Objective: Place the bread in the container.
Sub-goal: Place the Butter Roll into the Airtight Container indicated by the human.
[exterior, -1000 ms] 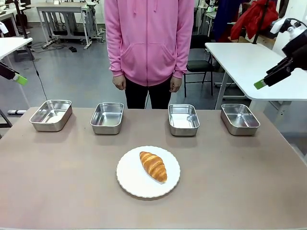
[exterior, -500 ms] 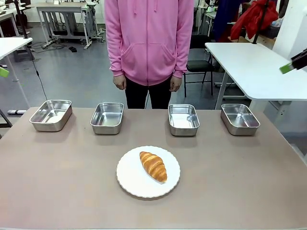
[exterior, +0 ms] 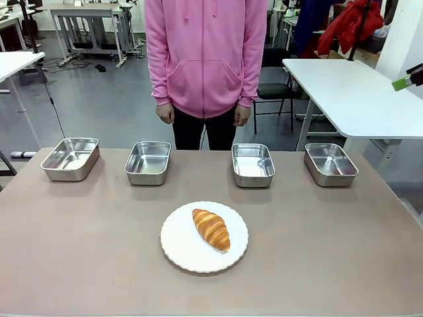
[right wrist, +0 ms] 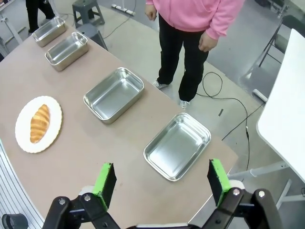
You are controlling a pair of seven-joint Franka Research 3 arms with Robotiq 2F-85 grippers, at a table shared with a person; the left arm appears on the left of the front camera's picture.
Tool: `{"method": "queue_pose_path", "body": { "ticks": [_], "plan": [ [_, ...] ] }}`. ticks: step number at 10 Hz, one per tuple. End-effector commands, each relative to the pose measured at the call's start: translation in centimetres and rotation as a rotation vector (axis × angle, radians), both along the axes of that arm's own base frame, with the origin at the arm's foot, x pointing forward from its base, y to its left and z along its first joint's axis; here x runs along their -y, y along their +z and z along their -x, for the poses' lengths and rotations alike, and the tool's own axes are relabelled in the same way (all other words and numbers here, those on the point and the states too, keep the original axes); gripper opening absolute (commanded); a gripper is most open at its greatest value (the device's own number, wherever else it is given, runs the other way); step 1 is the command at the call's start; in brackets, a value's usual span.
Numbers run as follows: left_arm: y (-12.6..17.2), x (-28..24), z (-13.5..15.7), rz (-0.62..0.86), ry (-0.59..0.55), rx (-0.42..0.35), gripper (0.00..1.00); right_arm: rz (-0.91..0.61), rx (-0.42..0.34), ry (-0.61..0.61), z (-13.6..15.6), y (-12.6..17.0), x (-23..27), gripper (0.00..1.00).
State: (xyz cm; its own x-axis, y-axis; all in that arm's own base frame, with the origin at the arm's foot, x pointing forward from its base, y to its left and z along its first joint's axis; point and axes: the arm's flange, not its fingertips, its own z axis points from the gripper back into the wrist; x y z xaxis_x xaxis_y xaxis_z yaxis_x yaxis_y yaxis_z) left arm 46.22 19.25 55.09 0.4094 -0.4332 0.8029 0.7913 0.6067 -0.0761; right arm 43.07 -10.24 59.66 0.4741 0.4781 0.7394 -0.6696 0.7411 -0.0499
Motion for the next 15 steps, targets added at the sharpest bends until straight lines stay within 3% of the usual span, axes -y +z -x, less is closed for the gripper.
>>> {"method": "queue_pose_path", "body": {
  "ticks": [1,6,8,15],
  "plan": [
    [0.11,-0.65,-0.35,0.039,-0.035,0.037,1.00,-0.016,0.034,0.031,-0.30,-0.21,0.23,1.00],
    [-0.57,-0.84,-0.23,0.103,-0.028,0.040,1.00,-0.021,0.046,0.050,-0.35,-0.44,0.19,1.00],
    [-0.47,-0.57,-0.28,0.072,-0.029,-0.006,1.00,-0.011,0.022,0.026,-0.13,-0.27,0.00,1.00],
    [-0.73,-0.76,-0.17,0.085,-0.014,0.015,1.00,-0.011,0.022,0.026,-0.13,-0.27,0.00,1.00]
  ]
}}
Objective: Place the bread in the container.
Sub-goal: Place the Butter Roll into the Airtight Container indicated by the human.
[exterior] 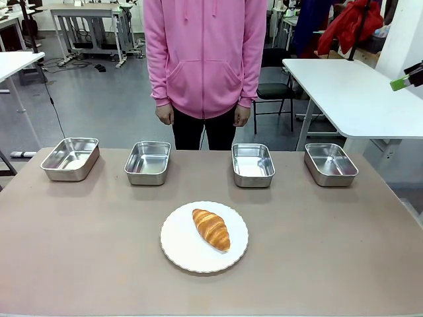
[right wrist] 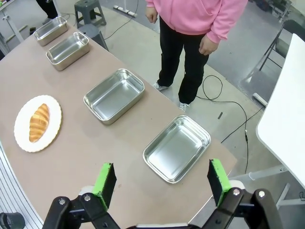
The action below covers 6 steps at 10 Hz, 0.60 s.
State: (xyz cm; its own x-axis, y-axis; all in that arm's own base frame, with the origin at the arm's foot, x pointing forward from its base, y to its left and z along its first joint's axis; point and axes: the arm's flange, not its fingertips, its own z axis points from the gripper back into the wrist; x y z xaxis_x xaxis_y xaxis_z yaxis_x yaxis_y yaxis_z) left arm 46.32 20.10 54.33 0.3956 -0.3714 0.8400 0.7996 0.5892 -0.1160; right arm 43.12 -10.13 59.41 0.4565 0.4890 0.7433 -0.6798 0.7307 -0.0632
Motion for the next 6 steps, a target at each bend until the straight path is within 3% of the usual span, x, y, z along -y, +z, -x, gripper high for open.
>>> {"method": "queue_pose_path", "body": {
  "ticks": [1,6],
  "plan": [
    [0.02,0.09,-0.07,0.004,-0.002,0.004,1.00,-0.016,0.008,0.011,-0.08,-0.02,0.11,1.00],
    [0.02,0.09,-0.07,0.004,-0.002,0.004,1.00,-0.016,0.008,0.011,-0.08,-0.02,0.11,1.00]
  ]
}}
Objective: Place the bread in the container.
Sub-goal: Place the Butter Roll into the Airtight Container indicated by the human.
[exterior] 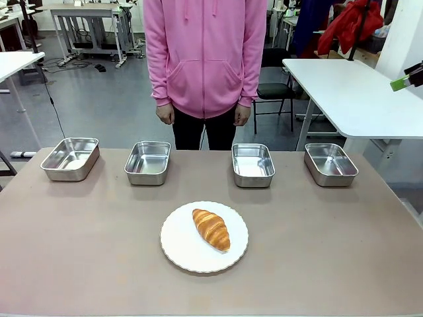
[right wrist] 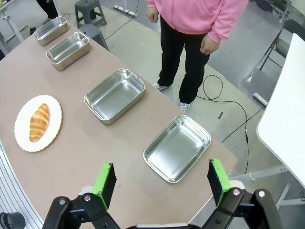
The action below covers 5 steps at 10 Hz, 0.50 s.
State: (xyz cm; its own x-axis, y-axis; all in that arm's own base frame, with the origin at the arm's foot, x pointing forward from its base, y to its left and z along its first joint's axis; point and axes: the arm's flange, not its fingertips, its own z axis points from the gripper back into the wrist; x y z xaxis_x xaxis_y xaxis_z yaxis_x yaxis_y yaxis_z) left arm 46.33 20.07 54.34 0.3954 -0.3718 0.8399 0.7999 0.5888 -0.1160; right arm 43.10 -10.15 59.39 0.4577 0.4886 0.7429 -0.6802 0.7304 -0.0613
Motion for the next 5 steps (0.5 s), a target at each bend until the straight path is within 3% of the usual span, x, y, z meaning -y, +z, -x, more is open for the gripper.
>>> {"method": "queue_pose_path", "body": {
  "ticks": [1,5],
  "plan": [
    [0.02,0.06,-0.06,0.005,-0.001,0.004,1.00,-0.015,0.010,0.011,-0.10,0.00,0.09,1.00],
    [0.02,0.06,-0.06,0.005,-0.001,0.004,1.00,-0.015,0.010,0.011,-0.10,0.00,0.09,1.00]
  ]
}}
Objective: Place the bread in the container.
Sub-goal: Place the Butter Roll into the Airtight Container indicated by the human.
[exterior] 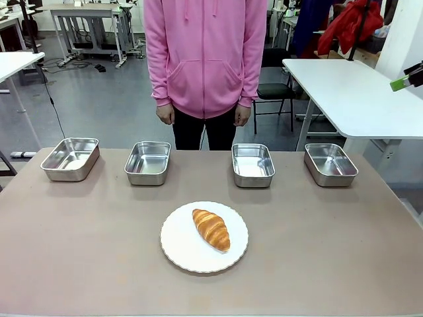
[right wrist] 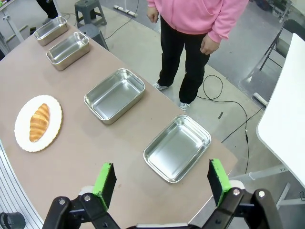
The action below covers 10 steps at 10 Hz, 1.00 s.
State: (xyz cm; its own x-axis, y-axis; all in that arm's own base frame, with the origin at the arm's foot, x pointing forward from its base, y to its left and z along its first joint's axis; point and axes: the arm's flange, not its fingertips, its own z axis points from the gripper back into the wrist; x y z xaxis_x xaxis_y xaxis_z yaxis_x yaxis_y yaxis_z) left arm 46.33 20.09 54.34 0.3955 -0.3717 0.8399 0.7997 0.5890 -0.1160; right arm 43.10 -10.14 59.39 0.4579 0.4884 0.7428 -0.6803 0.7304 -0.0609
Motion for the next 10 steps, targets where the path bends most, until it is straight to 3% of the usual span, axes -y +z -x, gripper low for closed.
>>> {"method": "queue_pose_path", "body": {
  "ticks": [1,10],
  "plan": [
    [0.02,0.07,-0.06,0.005,-0.002,0.004,1.00,-0.015,0.011,0.011,-0.11,0.00,0.10,1.00],
    [0.02,0.07,-0.06,0.005,-0.002,0.004,1.00,-0.015,0.011,0.011,-0.11,0.00,0.10,1.00]
  ]
}}
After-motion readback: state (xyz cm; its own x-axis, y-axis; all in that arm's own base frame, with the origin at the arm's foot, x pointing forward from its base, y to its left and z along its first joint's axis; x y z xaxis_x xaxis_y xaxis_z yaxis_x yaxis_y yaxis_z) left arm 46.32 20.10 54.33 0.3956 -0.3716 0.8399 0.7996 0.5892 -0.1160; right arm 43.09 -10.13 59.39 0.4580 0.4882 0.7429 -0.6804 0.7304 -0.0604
